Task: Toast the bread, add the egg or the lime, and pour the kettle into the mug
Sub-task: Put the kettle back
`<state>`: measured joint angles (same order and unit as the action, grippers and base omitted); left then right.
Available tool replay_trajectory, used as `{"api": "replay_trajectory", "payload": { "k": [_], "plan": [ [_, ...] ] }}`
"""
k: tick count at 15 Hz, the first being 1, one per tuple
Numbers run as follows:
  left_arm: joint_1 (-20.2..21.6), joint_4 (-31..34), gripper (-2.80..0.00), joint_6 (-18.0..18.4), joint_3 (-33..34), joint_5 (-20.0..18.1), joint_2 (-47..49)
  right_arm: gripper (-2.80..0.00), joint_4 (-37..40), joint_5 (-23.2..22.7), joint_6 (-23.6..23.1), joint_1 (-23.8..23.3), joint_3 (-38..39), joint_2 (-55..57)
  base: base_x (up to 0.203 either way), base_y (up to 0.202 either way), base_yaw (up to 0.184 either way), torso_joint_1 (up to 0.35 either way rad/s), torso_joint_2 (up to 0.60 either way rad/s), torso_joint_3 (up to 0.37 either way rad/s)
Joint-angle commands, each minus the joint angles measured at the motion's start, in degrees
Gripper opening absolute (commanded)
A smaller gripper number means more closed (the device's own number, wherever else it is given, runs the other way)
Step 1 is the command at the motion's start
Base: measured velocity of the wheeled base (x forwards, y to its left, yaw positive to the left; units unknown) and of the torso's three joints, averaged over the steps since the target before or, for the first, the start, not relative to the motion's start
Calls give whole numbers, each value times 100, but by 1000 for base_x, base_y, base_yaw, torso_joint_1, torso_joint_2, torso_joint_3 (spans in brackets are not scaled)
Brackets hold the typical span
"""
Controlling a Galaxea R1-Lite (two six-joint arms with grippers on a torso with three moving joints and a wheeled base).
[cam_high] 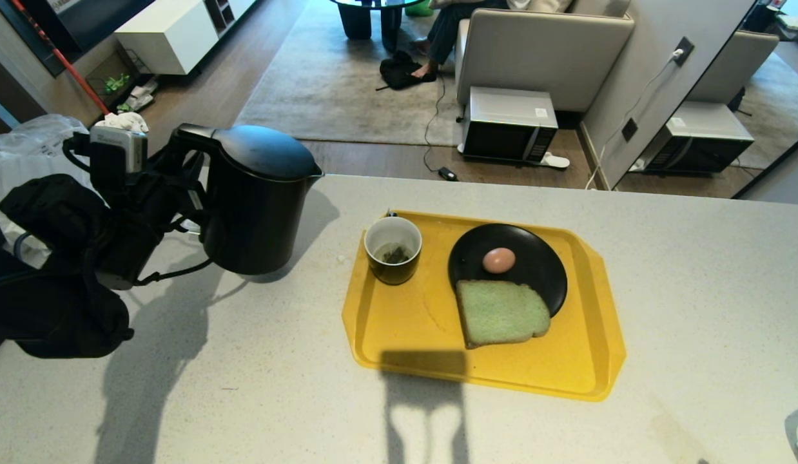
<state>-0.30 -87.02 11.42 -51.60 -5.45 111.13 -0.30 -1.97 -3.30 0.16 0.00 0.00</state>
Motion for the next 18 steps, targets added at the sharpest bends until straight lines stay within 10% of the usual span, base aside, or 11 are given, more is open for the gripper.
{"api": "replay_trajectory", "payload": {
  "k": [1, 10, 18],
  "plan": [
    [7, -65, -280, -53, -364, 8, 389, -280, -5, -5, -4, 2, 9, 6, 0, 0, 0, 0, 0, 0],
    [-612, -65, -280, -97, -1195, 331, 909, -280, -5, -4, -4, 3, 9, 3, 0, 0, 0, 0, 0, 0],
    [-660, -65, -280, -89, -626, 343, 901, -280, -5, -5, -4, 2, 9, 9, 0, 0, 0, 0, 0, 0]
  ]
}}
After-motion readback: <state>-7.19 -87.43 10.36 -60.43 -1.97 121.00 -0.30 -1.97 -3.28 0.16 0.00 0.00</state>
